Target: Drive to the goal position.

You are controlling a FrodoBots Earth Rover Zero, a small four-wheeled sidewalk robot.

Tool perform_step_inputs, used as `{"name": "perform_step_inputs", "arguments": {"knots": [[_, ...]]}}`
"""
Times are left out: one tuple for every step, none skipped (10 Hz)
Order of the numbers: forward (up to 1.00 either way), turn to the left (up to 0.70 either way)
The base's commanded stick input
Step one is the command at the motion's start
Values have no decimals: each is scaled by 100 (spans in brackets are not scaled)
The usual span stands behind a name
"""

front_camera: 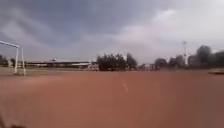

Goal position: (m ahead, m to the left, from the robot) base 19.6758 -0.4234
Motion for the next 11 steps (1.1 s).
{"name": "perform_step_inputs", "arguments": {"knots": [[70, -17], [70, -6], [70, 0], [70, 0], [70, 0], [70, 0], [70, 0], [70, 0], [70, 0], [70, 0], [70, 0]]}}
